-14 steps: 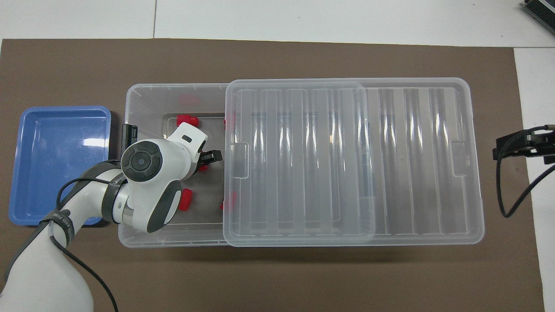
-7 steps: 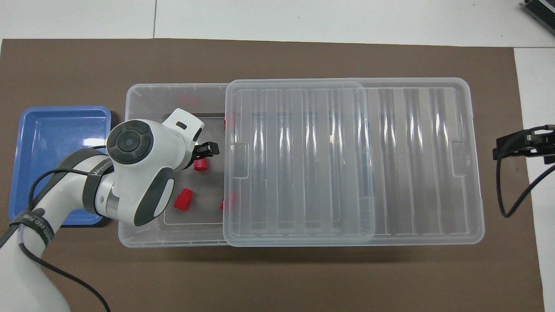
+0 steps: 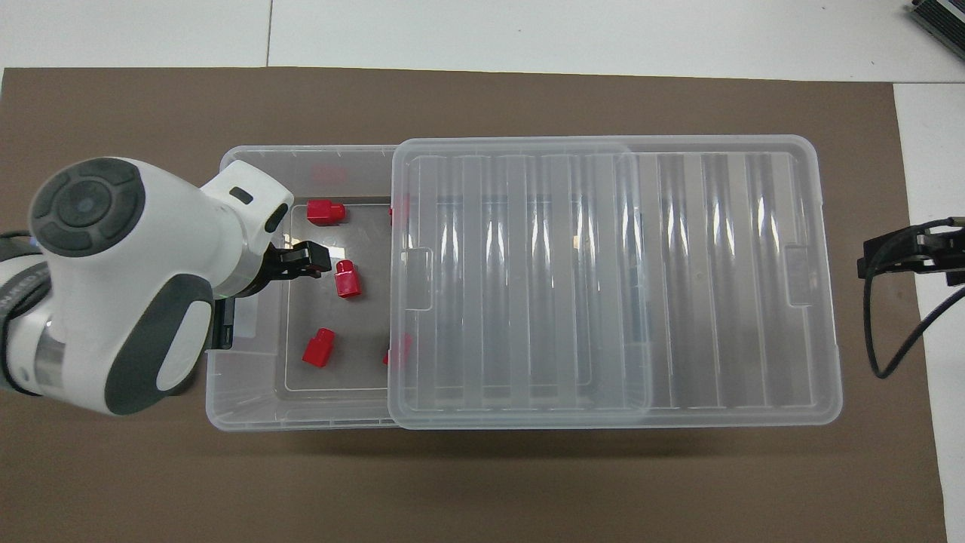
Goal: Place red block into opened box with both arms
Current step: 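Withdraw the left gripper from the box back over the tray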
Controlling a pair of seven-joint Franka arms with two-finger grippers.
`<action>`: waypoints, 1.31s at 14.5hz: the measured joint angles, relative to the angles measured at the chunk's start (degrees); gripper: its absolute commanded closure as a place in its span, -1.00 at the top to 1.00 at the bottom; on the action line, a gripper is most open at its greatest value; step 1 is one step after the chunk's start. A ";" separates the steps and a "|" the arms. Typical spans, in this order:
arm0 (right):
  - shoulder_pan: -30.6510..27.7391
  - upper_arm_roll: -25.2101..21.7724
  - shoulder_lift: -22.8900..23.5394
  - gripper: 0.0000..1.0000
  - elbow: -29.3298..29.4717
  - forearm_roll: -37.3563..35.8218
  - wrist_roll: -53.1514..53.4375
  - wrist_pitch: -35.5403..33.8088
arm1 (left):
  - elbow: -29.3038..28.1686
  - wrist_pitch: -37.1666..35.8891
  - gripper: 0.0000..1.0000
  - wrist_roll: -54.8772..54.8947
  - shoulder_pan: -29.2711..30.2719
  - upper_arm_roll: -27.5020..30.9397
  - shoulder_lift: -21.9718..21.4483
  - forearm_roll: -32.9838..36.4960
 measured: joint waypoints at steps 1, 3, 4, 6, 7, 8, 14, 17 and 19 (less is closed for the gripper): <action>0.00 0.00 0.00 1.00 -0.01 0.00 0.00 0.00 | 0.70 -1.89 1.00 2.39 1.57 0.10 -1.38 0.04; -0.37 -0.01 0.00 1.00 -0.07 0.00 -0.24 0.42 | 1.35 -5.52 1.00 9.82 5.82 0.27 -4.02 0.08; -0.72 -0.10 -0.02 0.84 -0.35 -0.01 -1.59 2.11 | 1.74 -7.10 1.00 14.13 8.41 0.40 -4.96 0.09; -1.97 -0.33 -0.12 -0.04 -2.45 -0.04 -6.40 8.00 | 2.42 -8.90 1.00 22.30 13.73 0.59 -5.82 0.09; -3.17 -0.44 -0.28 -0.58 -4.36 -0.05 -8.74 11.15 | 2.56 -9.07 1.00 26.04 16.23 0.68 -5.87 0.09; -4.37 -0.57 -0.43 -1.00 -6.61 -0.08 -10.81 14.33 | 2.57 -9.07 1.00 29.98 18.66 0.76 -5.86 0.09; -7.17 -0.70 1.94 -1.00 -15.84 -0.31 -15.55 30.62 | 2.53 -8.83 1.00 42.58 26.51 0.85 -5.85 0.09; -8.33 -0.71 5.32 -1.00 -16.53 1.38 -19.93 34.53 | 2.50 -8.83 1.00 42.75 26.82 0.62 -5.85 0.09; -8.61 -0.66 6.56 -1.00 -16.82 4.58 -22.23 35.30 | 2.51 -8.73 1.00 42.76 26.44 -0.26 -5.85 0.09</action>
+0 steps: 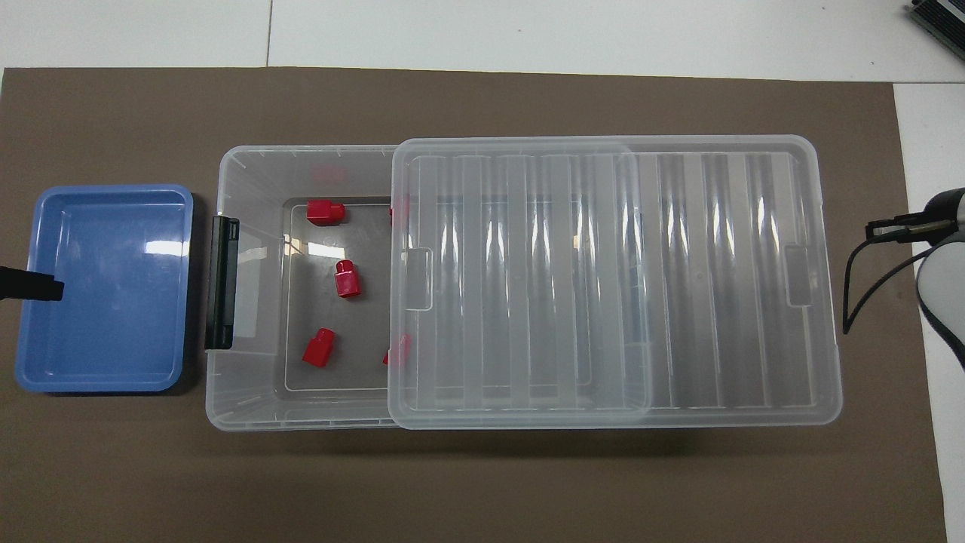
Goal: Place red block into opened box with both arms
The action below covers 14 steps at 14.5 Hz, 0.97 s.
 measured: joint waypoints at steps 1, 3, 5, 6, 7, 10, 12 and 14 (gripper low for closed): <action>0.03 0.18 0.14 -1.00 -0.21 1.78 -0.99 0.00 | 0.02 0.19 1.00 0.00 -0.51 -0.48 0.00 0.00; 0.26 0.51 0.12 -1.00 -0.29 3.37 -1.88 0.00 | 0.02 0.48 1.00 -0.01 -2.28 -0.86 0.00 -0.01; 0.43 0.86 0.11 -1.00 -0.29 3.49 -1.96 0.00 | 0.02 0.96 1.00 -0.02 -4.00 -0.96 0.00 -0.01; 0.68 0.98 0.11 -1.00 -0.29 3.54 -1.96 0.00 | 0.03 1.10 1.00 -0.02 -4.74 -0.98 0.00 -0.04; 1.02 1.06 0.11 -1.00 -0.31 3.60 -1.96 0.00 | 0.02 1.13 1.00 -0.04 -5.33 -1.01 0.00 -0.04; 2.16 1.15 0.16 -1.00 -0.52 3.66 -1.96 0.28 | -0.01 1.13 1.00 -0.72 -6.67 -1.04 0.00 -0.06; 2.93 1.18 0.28 -1.00 -0.65 3.69 -1.96 0.72 | -0.03 1.51 1.00 -2.08 -7.44 -0.93 0.03 -0.06; 3.63 1.19 0.38 -1.00 -0.66 3.71 -1.96 0.83 | 0.00 1.59 1.00 -2.86 -8.52 0.29 0.82 -0.07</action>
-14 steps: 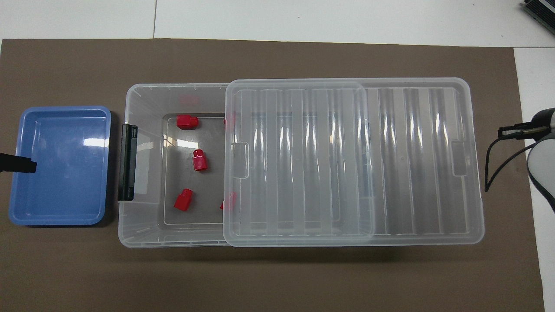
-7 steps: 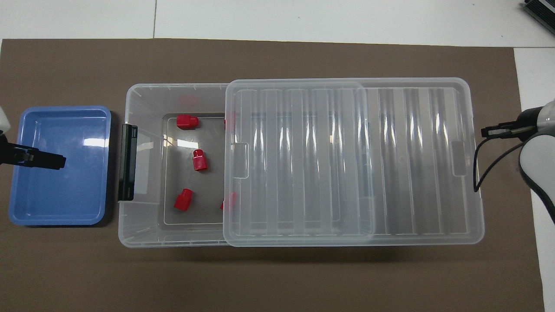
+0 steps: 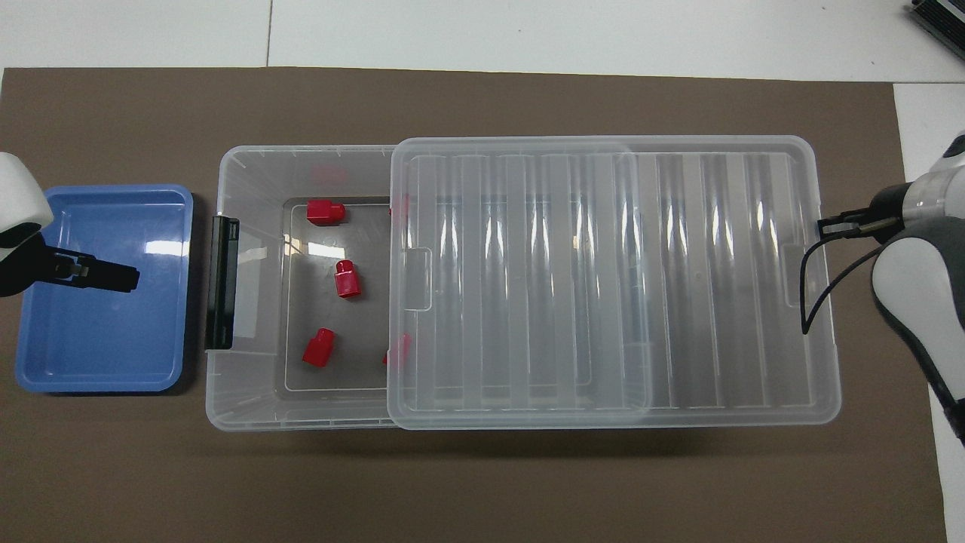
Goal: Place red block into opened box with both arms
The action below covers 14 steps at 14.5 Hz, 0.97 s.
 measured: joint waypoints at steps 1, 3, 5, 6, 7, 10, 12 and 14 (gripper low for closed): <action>0.39 0.02 0.00 -1.00 0.00 0.04 0.02 0.02 | 0.48 0.13 1.00 -0.86 -1.39 1.62 0.78 -0.02; 1.54 0.00 0.00 -1.00 0.00 0.15 0.33 0.02 | 2.97 0.13 1.00 -3.93 -3.74 3.83 2.87 -0.04; 2.70 0.03 0.00 -1.00 0.00 0.19 1.40 0.02 | 4.84 -0.66 1.00 -5.91 -4.55 3.91 4.17 -0.04; 3.18 0.01 0.00 -1.00 0.00 0.19 1.82 0.02 | 5.32 -1.01 1.00 -6.20 -4.96 3.93 4.49 -0.04; 3.55 0.00 0.00 -1.00 0.01 0.19 2.24 0.02 | 5.55 -1.21 1.00 -6.37 -5.32 3.89 4.64 -0.04; 5.14 -0.01 0.00 -1.00 0.01 0.24 4.96 0.02 | 5.70 -1.54 1.00 -6.54 -6.74 4.75 4.72 -0.04; 6.71 0.05 0.00 -1.00 0.01 0.34 6.52 0.02 | 5.85 -1.73 1.00 -6.57 -8.06 6.21 4.72 -0.04; 8.11 0.07 0.01 -1.00 0.00 0.62 7.78 0.02 | 6.09 -1.89 1.00 -6.07 -8.07 6.97 4.71 -0.03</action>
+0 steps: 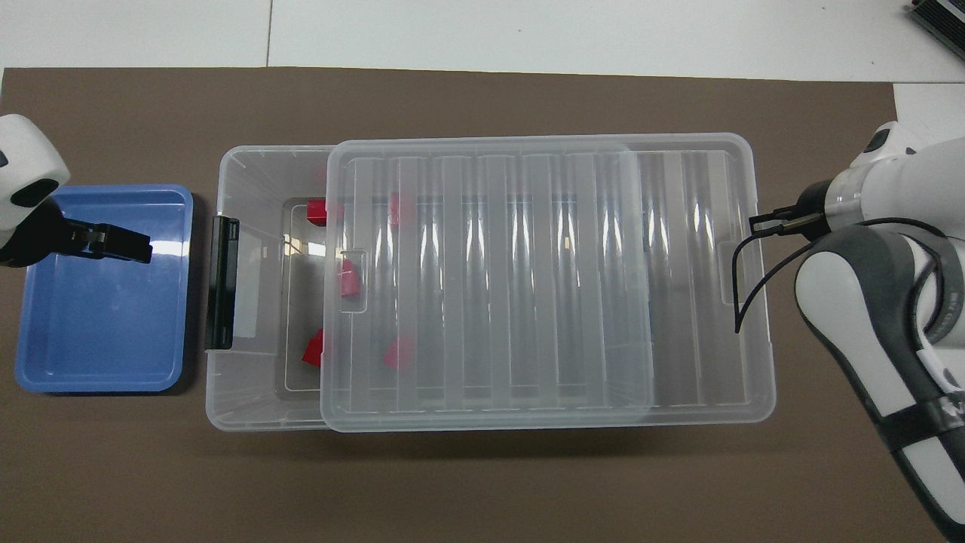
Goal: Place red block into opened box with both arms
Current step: 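Slide the clear lid toward the left gripper to close the box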
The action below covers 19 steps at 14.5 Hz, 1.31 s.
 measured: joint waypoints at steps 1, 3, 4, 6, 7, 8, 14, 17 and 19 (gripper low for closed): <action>0.62 0.02 0.00 -1.00 0.00 0.16 1.22 0.00 | 0.12 0.00 1.00 0.63 0.03 0.25 -0.01 0.00; 2.20 0.00 0.00 -1.00 0.00 0.29 3.79 0.00 | 0.33 0.00 1.00 2.36 0.08 0.45 -0.10 0.00; 3.11 0.02 0.01 -1.00 0.00 0.36 5.15 0.00 | 0.34 0.00 1.00 3.46 0.13 0.49 -0.24 0.00; 4.75 0.05 0.01 -1.00 0.00 0.47 7.32 0.00 | 0.36 0.00 1.00 6.11 0.28 0.56 -0.43 0.00; 5.40 0.07 0.02 -1.00 0.00 0.51 8.29 0.00 | 0.36 0.00 1.00 6.75 0.31 0.60 -0.46 0.00; 5.97 0.09 0.02 -1.00 0.00 0.52 9.13 0.00 | 0.36 0.00 1.00 6.89 0.32 0.61 -0.46 0.00; 7.73 0.08 0.02 -1.00 0.00 0.59 11.22 0.00 | 0.37 0.01 1.00 7.08 0.43 0.78 -0.68 0.00; 8.70 0.09 0.02 -1.00 0.00 0.70 11.64 0.00 | 0.37 0.01 1.00 7.18 0.85 0.81 -0.69 0.00; 9.16 0.08 0.01 -1.00 0.03 0.71 12.04 0.02 | 0.37 0.01 1.00 7.19 0.87 0.81 -0.69 0.00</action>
